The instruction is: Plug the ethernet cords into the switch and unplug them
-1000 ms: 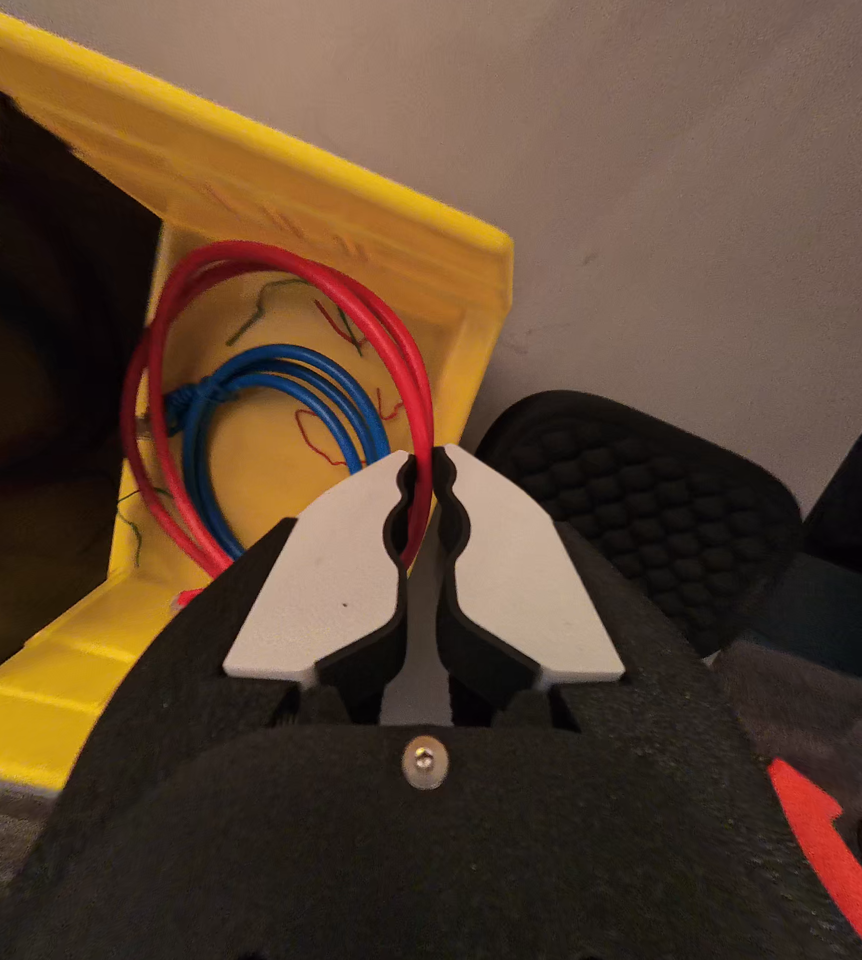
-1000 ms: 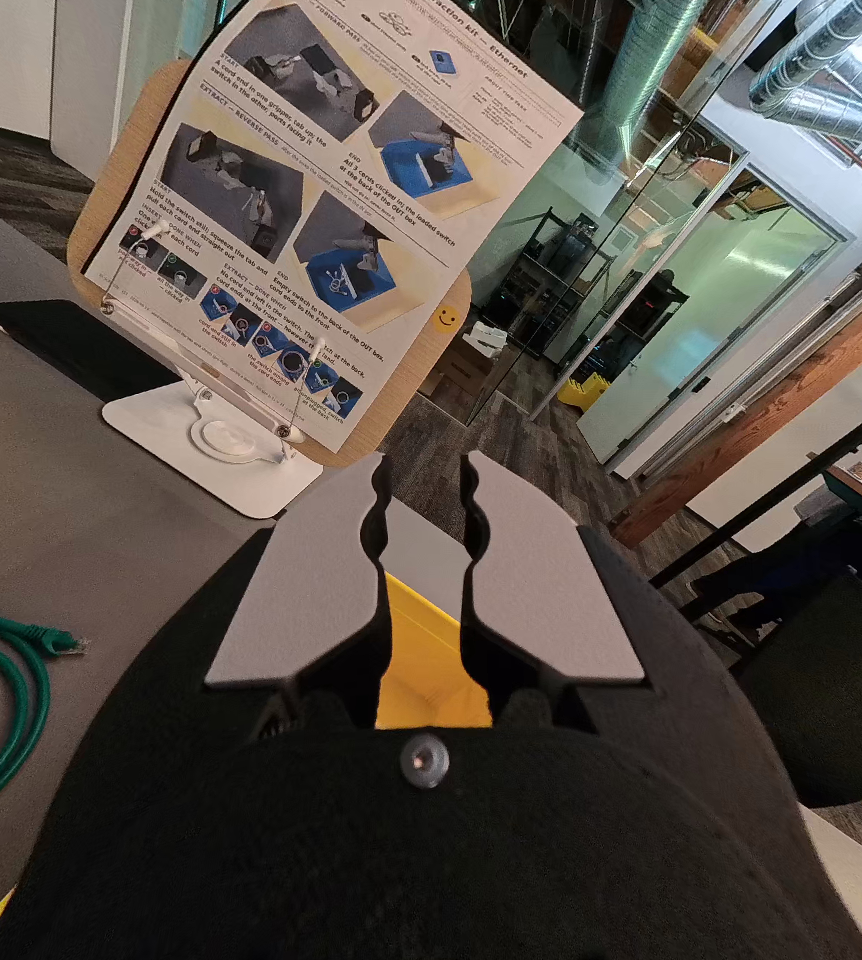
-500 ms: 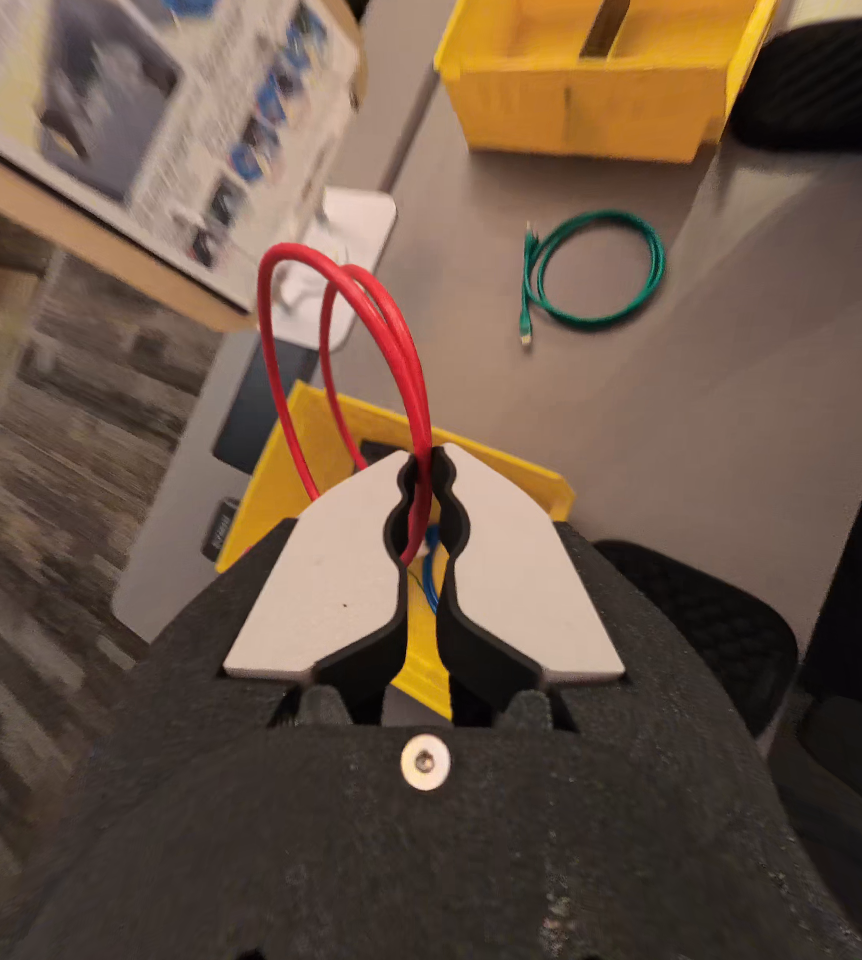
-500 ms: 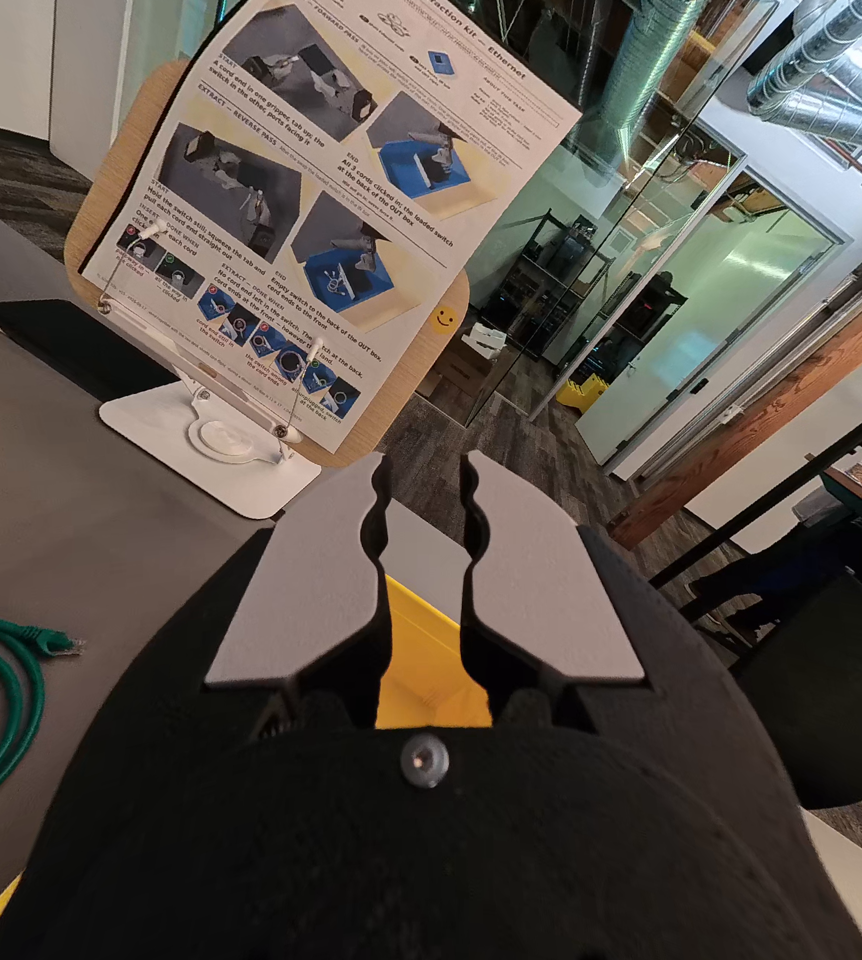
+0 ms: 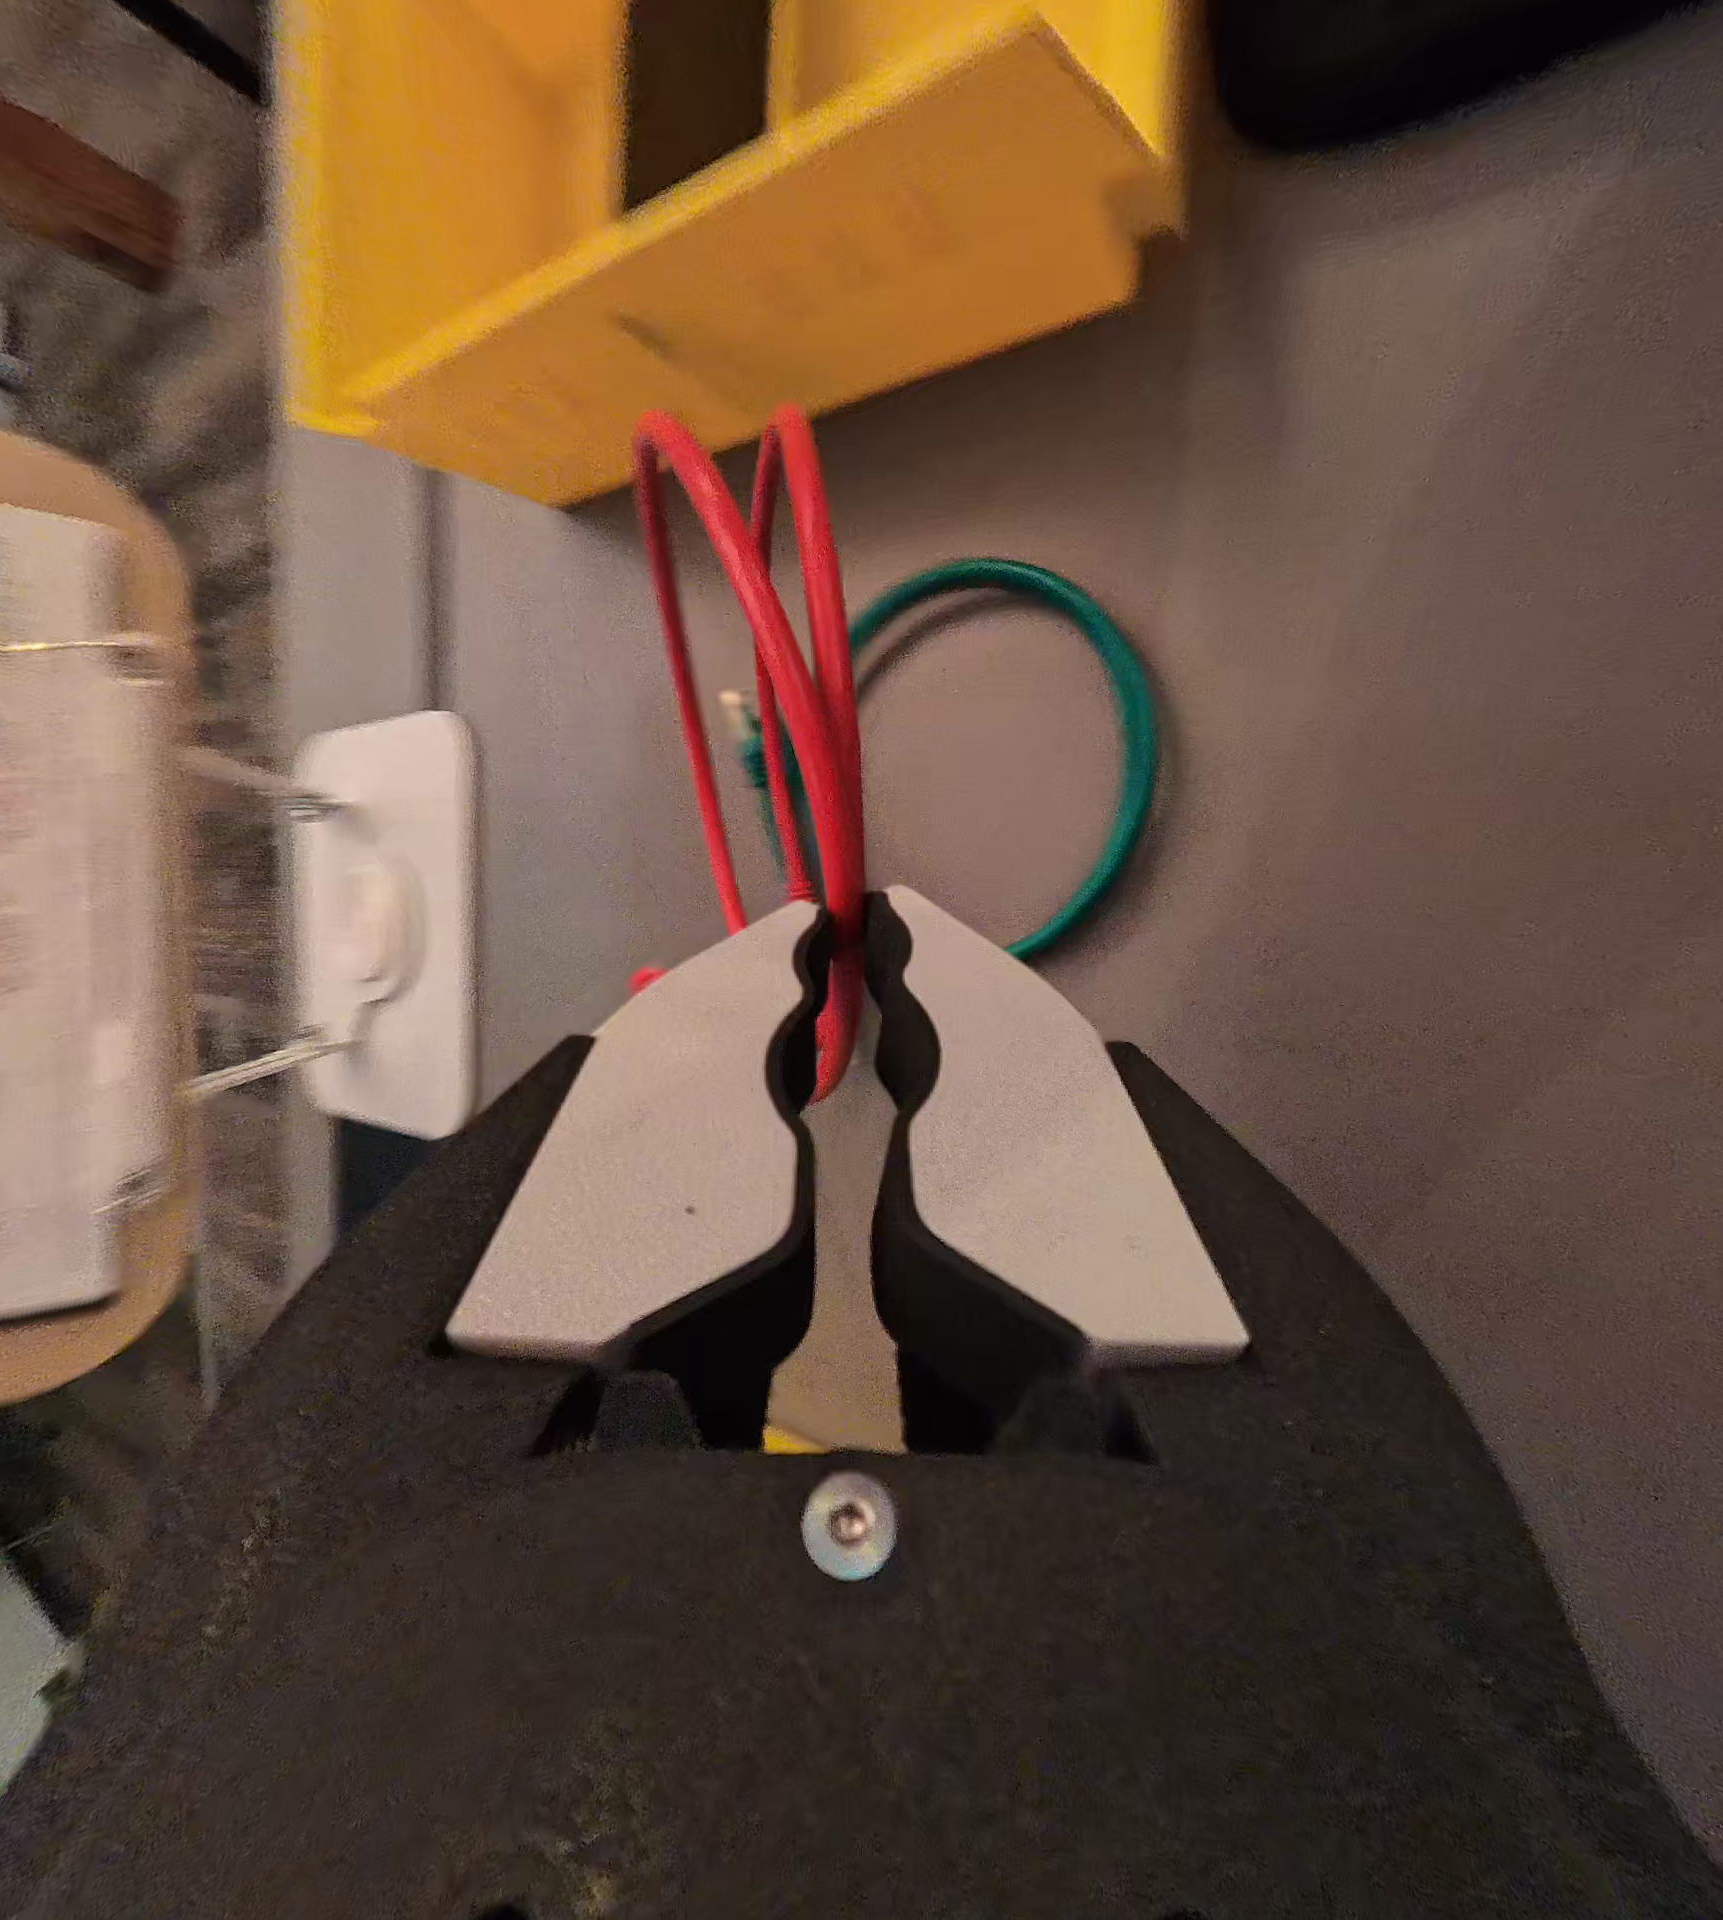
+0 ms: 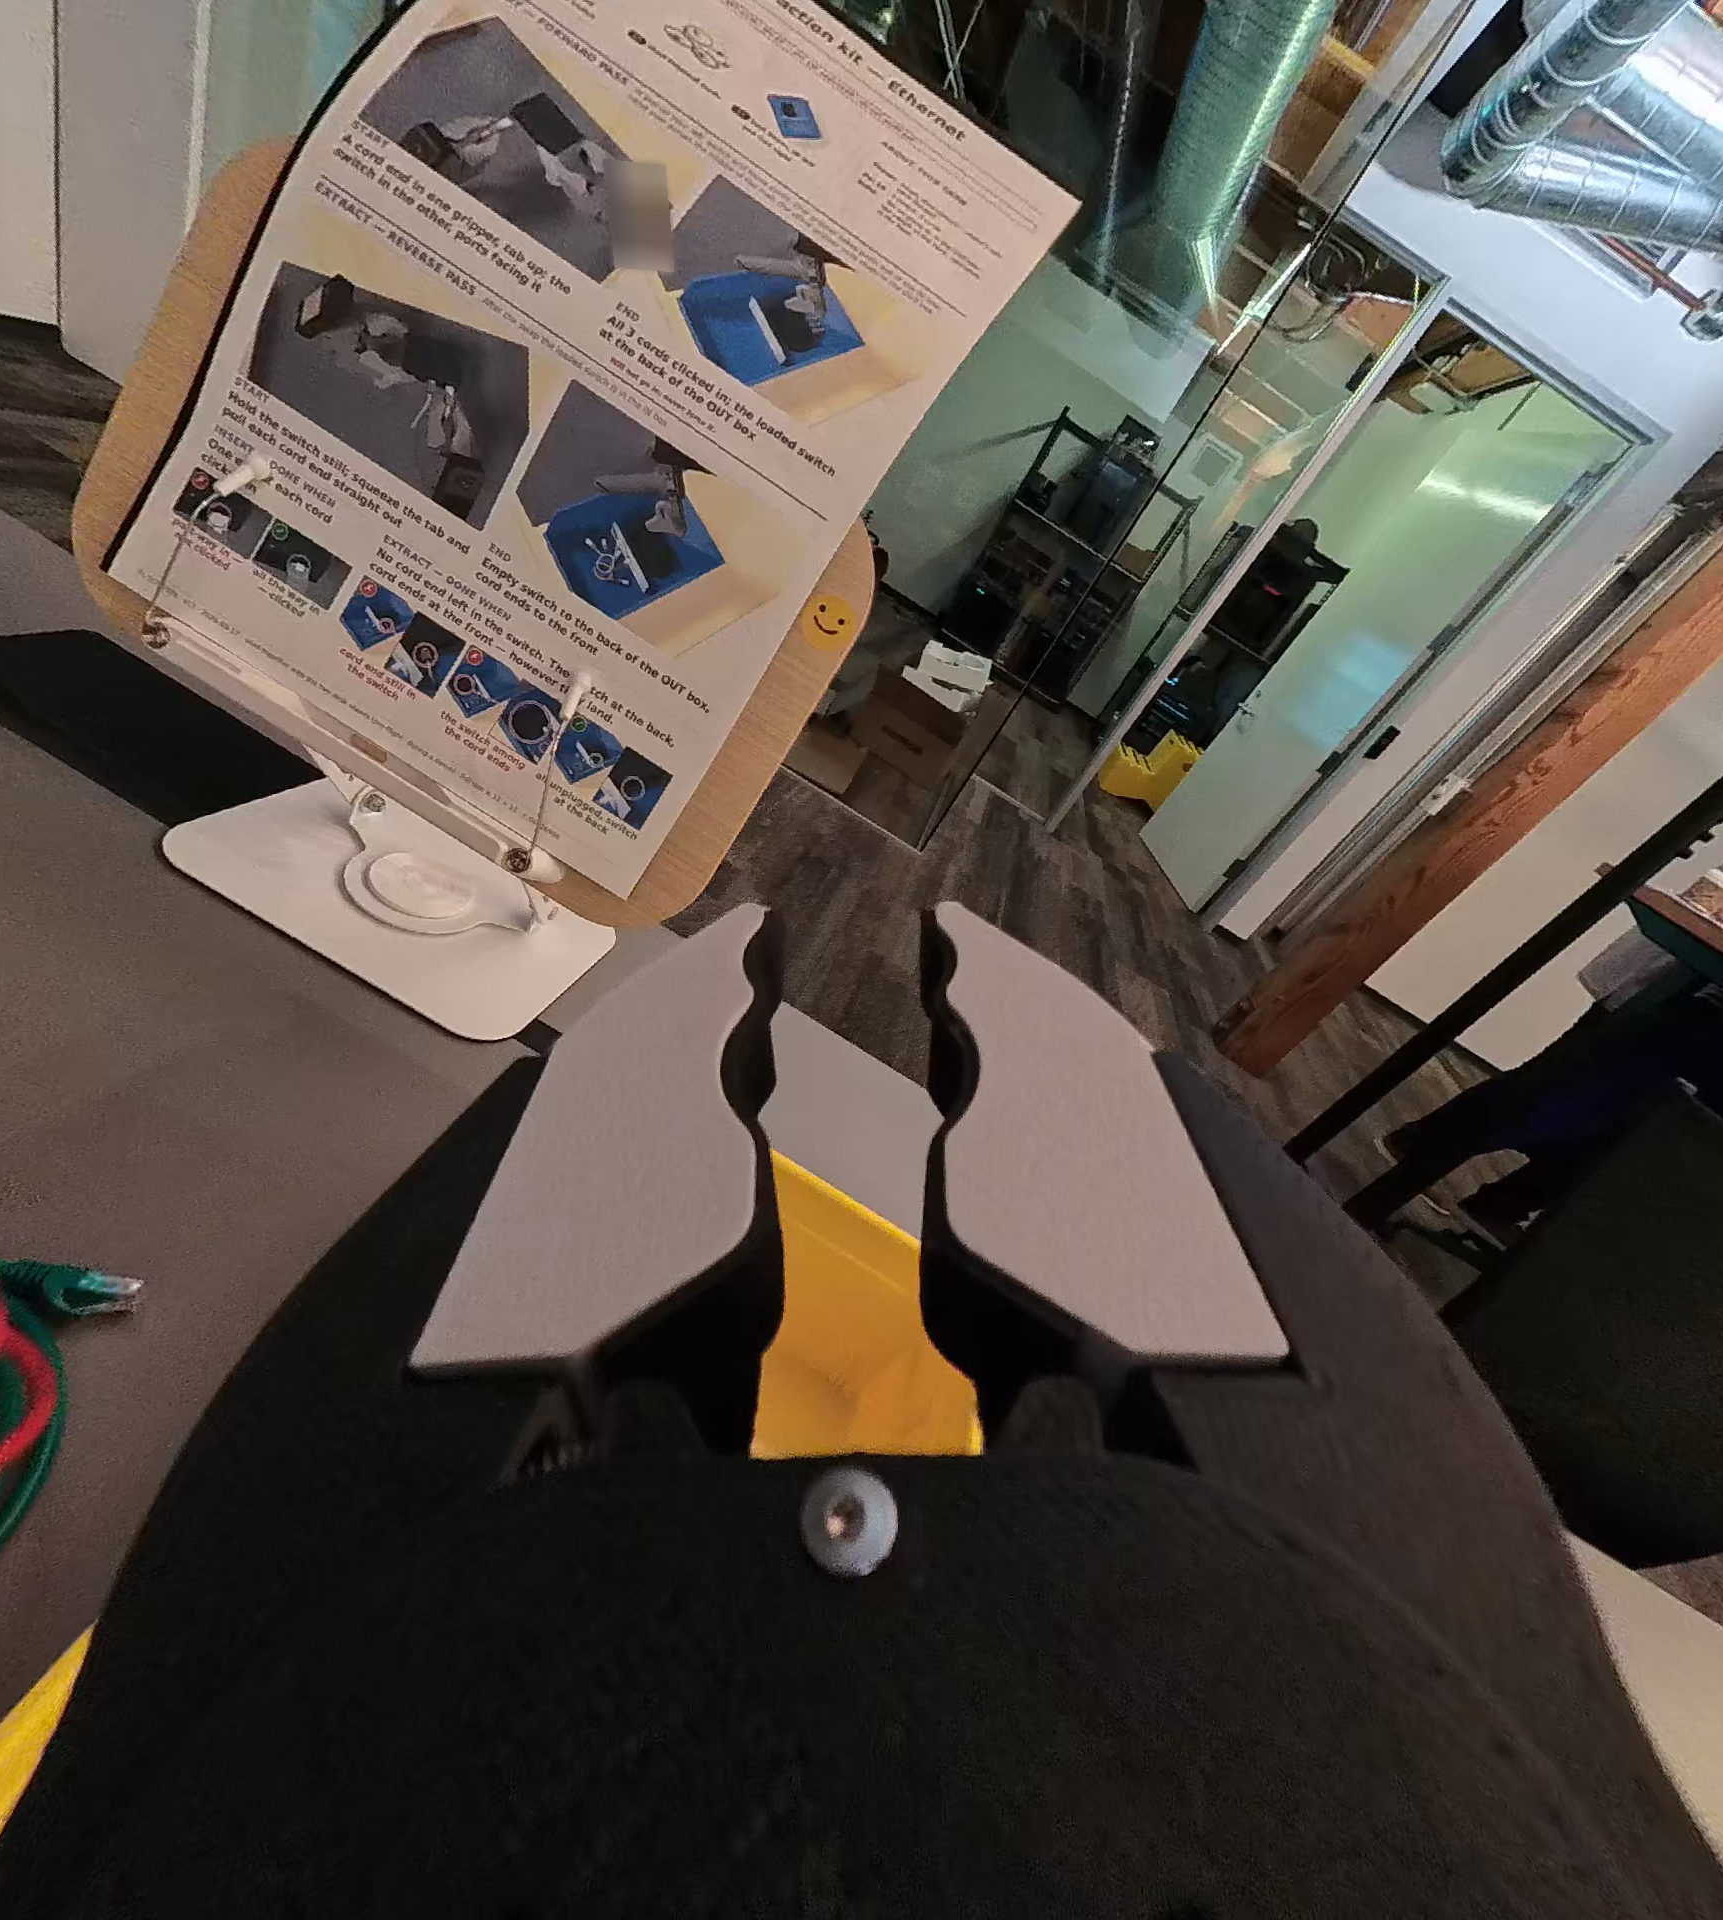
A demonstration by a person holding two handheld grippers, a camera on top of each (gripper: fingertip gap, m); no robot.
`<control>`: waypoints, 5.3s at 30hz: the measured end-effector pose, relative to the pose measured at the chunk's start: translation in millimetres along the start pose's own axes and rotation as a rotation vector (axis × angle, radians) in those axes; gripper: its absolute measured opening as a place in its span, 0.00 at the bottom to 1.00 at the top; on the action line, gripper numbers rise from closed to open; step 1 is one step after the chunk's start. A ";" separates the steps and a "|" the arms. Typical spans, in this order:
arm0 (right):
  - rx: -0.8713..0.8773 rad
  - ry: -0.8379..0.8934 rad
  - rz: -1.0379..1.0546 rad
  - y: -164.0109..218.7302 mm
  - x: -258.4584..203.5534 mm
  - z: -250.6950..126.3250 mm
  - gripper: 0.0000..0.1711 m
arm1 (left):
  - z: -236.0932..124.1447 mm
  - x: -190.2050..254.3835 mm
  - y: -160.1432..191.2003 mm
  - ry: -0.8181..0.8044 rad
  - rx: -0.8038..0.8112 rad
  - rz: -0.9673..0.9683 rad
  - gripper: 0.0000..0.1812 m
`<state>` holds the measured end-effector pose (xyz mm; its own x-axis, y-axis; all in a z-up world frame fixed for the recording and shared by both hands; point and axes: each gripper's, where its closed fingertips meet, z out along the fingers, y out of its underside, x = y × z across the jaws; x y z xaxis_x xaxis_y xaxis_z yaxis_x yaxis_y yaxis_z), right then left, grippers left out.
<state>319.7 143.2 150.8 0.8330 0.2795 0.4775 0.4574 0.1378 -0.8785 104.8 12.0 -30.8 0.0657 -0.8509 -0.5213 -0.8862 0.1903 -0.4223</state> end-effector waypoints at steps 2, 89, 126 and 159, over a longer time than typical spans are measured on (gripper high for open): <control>0.001 -0.003 0.005 0.4 1.1 -0.9 0.15 | 27.8 23.6 6.3 0.083 -0.024 0.004 0.03; -0.080 -0.033 -0.014 25.3 -6.4 19.1 0.16 | -81.0 -153.5 172.8 -0.152 -0.064 -0.431 0.16; -0.229 -0.122 -0.047 55.6 -44.0 50.9 0.19 | 2.6 -144.2 335.8 0.142 -0.386 -0.330 0.32; 0.666 -0.857 -0.184 -69.2 -255.2 -37.6 0.17 | -117.4 -92.8 -1.9 -0.037 0.530 -0.259 0.35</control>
<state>87.1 26.6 90.2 0.1588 0.7335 0.6609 0.0782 0.6579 -0.7490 46.6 33.1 105.5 0.2743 -0.8863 -0.3730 -0.4900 0.2050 -0.8473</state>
